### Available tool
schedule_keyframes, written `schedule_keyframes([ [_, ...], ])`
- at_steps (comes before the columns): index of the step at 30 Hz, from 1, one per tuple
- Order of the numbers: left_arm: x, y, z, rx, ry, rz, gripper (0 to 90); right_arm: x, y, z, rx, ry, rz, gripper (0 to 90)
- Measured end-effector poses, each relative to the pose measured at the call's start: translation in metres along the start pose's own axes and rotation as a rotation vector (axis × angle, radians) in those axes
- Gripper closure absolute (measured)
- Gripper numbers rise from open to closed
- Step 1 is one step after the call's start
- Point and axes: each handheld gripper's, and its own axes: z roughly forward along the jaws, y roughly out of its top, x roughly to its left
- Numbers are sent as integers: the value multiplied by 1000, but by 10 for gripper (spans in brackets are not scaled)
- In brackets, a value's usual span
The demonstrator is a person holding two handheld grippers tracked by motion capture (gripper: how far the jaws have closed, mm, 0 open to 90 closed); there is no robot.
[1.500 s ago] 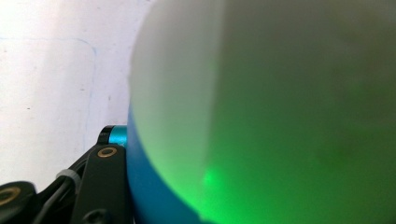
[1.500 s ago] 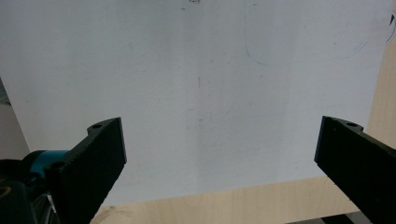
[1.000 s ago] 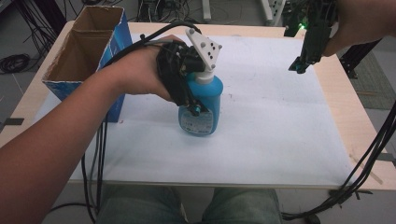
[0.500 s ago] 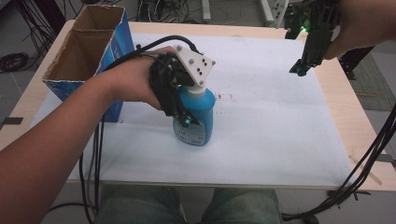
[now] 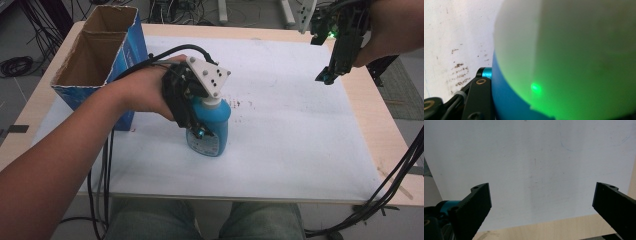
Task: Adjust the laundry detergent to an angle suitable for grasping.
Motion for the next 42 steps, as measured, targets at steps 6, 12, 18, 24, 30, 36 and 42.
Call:
schedule_keyframes([
  [6, 1, 0, 0, 6, -2, -8, 431, -2, -1, -1, -2, 2, 10, 11],
  [12, 1, 0, -2, 6, -5, -26, 391, -2, -1, 0, -3, 0, 9, 11],
  [18, 0, 1, -4, 9, -8, -38, 359, -3, -1, 0, -6, 1, 15, 11],
  [24, 0, 4, -7, 10, 0, -46, 316, -3, -1, 0, -5, 1, 7, 11],
  [30, -1, 4, -10, 26, 7, -58, 254, -3, -1, 0, -6, 0, 6, 11],
  [36, -2, 3, -13, 36, 17, -79, 210, -3, 0, 1, -5, 2, 6, 11],
  [42, -4, 4, -17, 41, 17, -94, 186, -3, 1, 0, -7, 3, 4, 11],
])
